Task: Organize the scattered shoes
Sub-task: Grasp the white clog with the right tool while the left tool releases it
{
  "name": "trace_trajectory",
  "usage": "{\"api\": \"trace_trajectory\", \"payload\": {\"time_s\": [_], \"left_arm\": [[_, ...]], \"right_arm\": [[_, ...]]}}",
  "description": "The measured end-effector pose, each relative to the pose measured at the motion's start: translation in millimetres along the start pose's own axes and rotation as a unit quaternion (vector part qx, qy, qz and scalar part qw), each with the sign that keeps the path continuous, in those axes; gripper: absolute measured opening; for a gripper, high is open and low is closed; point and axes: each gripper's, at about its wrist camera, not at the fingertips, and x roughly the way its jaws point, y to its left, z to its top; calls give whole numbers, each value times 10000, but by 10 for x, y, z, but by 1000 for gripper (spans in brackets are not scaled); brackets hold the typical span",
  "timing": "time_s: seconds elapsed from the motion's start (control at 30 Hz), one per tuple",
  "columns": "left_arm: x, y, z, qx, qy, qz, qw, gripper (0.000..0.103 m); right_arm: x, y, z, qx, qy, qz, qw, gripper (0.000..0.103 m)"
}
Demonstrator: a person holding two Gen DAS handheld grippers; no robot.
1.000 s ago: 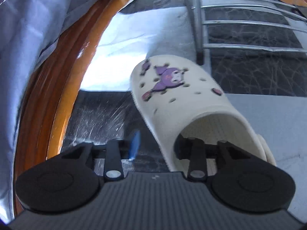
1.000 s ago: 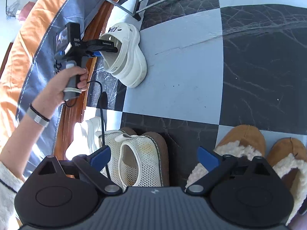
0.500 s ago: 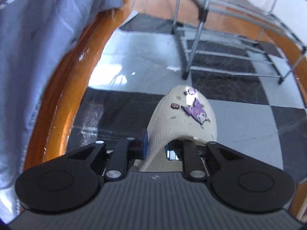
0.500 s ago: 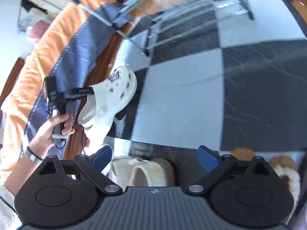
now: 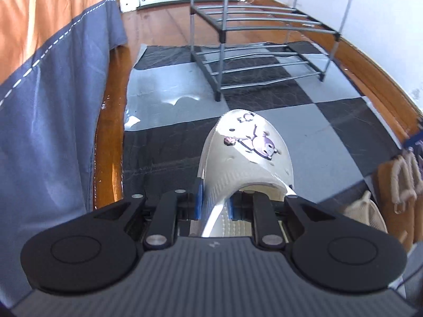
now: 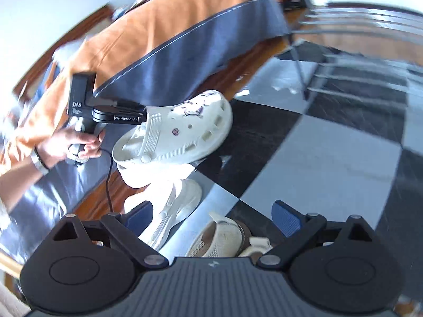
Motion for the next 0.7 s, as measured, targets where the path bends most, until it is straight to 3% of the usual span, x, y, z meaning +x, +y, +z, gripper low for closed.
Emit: {"api": "trace_trajectory", "payload": {"time_s": [0.17, 0.33, 0.37, 0.43, 0.47, 0.6, 0.7], "left_arm": [[-433, -75, -319, -17, -98, 134, 9999, 17], [-684, -79, -685, -111, -54, 229, 9997, 21], [-716, -78, -789, -155, -8, 321, 9994, 24], [-752, -56, -941, -301, 131, 422, 9986, 42], [-770, -38, -990, -375, 132, 422, 9983, 47], [-805, 22, -1128, -603, 80, 367, 9975, 52], [-804, 33, -1202, -672, -3, 457, 9967, 53]], "right_arm": [[533, 603, 842, -1204, 211, -92, 9925, 99], [1313, 906, 1299, -1483, 600, 562, 9855, 99], [1459, 945, 1301, -1464, 630, 671, 9849, 99], [1673, 955, 1164, -1264, 697, 942, 9850, 99], [1774, 955, 1086, -1154, 735, 1085, 9846, 99], [2089, 1012, 762, -1260, 864, 1299, 9797, 103], [2208, 897, 786, -694, 909, 1215, 9860, 99]]}}
